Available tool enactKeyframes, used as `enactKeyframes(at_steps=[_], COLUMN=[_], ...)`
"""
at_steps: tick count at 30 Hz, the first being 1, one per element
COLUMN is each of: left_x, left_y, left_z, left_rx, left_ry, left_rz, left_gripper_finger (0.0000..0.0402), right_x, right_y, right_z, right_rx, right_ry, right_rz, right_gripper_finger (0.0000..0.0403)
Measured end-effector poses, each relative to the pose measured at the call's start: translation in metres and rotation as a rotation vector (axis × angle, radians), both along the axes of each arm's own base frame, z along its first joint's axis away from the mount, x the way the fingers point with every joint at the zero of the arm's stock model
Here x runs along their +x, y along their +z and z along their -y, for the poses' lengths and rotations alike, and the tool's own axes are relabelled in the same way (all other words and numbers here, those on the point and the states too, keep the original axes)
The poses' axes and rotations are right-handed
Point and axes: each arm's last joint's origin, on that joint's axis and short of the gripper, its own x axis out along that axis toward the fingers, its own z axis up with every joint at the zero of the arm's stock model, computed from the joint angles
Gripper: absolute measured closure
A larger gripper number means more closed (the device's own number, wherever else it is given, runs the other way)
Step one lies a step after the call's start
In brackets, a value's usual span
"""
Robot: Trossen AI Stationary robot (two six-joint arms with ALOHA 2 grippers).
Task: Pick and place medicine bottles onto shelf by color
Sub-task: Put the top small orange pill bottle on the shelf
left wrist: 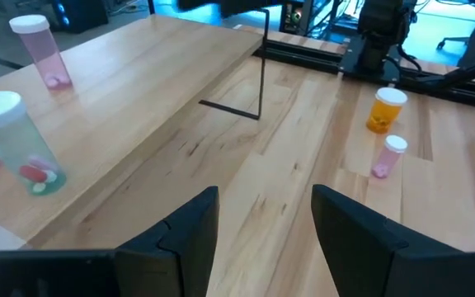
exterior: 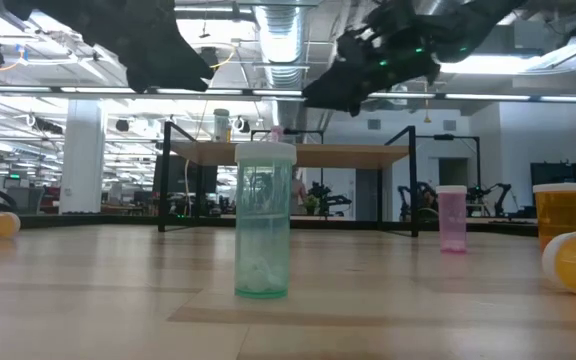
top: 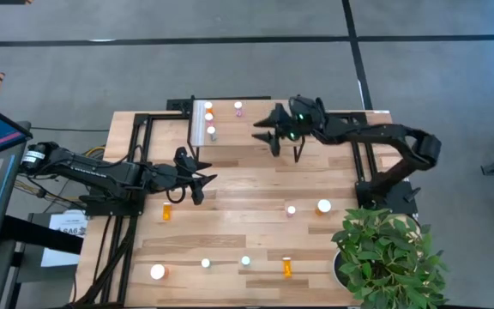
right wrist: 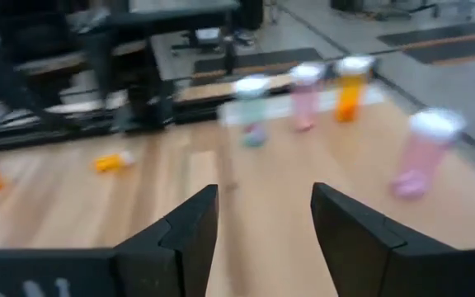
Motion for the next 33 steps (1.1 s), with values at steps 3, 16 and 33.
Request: enactKeyframes(at_steps=[3,16,33], left_x=[0.0,-0.007,-0.02], left_y=[-0.001,-0.013,-0.003], left_z=[0.0,0.007,0.019], left_rx=[-0.016,-0.228,-0.498], left_ry=[0.006,0.079,0.176], left_rz=[0.001,-0.047,-0.177], left_gripper_finger=[0.0218,0.0218,0.026], right_x=[-0.011,-0.03,-0.038], right_y=[-0.006,-0.025,-0.006], right_z=[-0.026,-0.108,-0.149], right_rx=[0.001,-0.042,-0.106], right_ry=[0.011,0.144,0.301], right_rz=[0.041,0.165,0.255], right_gripper_finger=[0.0193,0.0195,0.0197])
